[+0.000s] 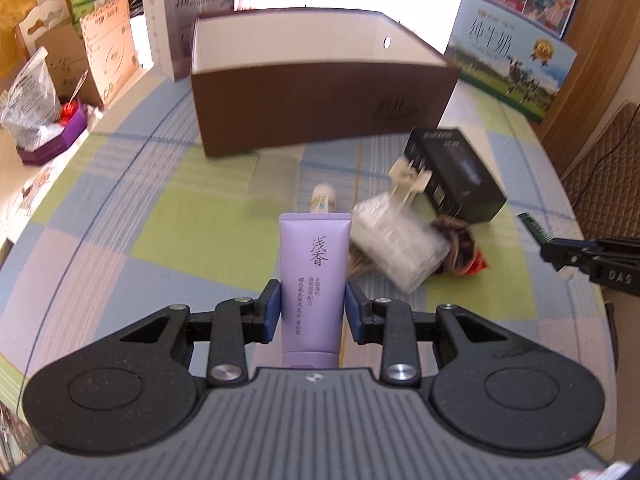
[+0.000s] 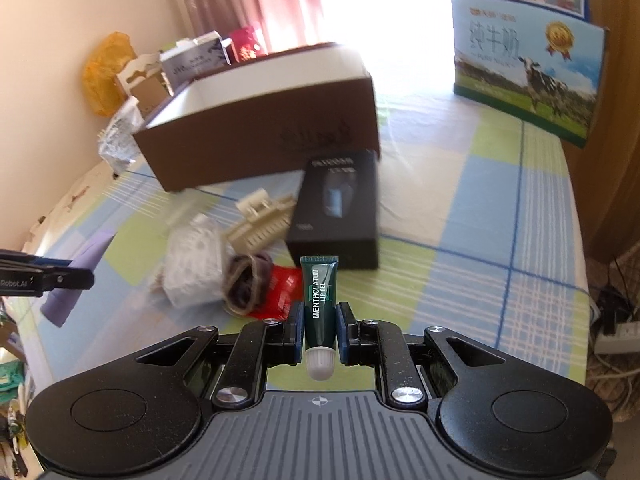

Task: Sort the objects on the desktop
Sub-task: 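Lift and carry the purple tube and green tube into the brown box, then open the left tool over the box while the right tool releases the green tube, then withdraw both tools from the box back toward the remaining items, then grasp the clear cup with the left tool while the right tool grasps the black FLYCO box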

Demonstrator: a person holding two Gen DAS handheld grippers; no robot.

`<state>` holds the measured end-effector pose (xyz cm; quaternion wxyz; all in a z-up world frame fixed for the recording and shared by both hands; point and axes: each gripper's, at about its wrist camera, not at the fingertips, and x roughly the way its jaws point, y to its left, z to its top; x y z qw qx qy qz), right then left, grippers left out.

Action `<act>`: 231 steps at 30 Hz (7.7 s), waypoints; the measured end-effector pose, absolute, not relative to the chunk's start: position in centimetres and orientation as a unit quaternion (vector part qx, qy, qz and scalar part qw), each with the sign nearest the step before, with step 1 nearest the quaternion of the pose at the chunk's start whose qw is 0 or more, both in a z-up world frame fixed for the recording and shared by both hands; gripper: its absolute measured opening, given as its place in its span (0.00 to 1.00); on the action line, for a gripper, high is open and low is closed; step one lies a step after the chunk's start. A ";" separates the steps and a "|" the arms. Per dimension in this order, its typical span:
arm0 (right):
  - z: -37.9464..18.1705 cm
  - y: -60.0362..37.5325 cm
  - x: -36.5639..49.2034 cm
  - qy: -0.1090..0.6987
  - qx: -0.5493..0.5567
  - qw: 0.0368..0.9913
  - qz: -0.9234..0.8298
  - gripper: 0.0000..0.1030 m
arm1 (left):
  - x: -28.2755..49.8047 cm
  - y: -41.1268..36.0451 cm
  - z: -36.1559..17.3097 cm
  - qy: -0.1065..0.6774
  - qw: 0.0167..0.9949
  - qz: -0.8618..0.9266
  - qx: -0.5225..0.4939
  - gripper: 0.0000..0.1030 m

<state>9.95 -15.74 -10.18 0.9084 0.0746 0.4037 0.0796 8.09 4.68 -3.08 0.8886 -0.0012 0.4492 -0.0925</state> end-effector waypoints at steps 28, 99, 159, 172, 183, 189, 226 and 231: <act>-3.2 -11.3 22.1 0.331 0.078 0.932 0.123 0.13 | 22.0 2.6 4.0 0.382 0.911 -0.155 0.016 0.28; -11.5 -12.4 48.3 0.489 0.074 0.864 0.092 0.55 | 45.5 3.1 -5.6 0.511 0.857 -0.069 0.021 0.63; -1.2 -11.6 18.2 0.309 0.089 0.941 0.102 0.98 | 16.4 4.7 5.5 0.386 0.919 -0.071 0.048 0.93; -2.2 -11.5 15.5 0.329 0.082 0.935 0.109 0.98 | 13.6 4.1 4.6 0.399 0.913 -0.070 0.053 0.93; -4.0 -11.7 13.7 0.354 0.079 0.925 0.109 0.98 | 11.5 4.0 2.8 0.417 0.904 -0.072 0.061 0.93; -5.0 -11.6 13.0 0.371 0.079 0.919 0.108 0.98 | 10.5 4.6 1.5 0.434 0.896 -0.071 0.065 0.93; -10.6 -14.7 15.6 0.416 0.104 0.903 0.038 0.98 | 15.0 5.4 -4.5 0.475 0.870 -0.107 0.074 0.88; -11.7 -14.0 18.2 0.416 0.076 0.905 0.034 0.98 | 17.0 5.7 -5.4 0.475 0.871 -0.097 0.077 0.88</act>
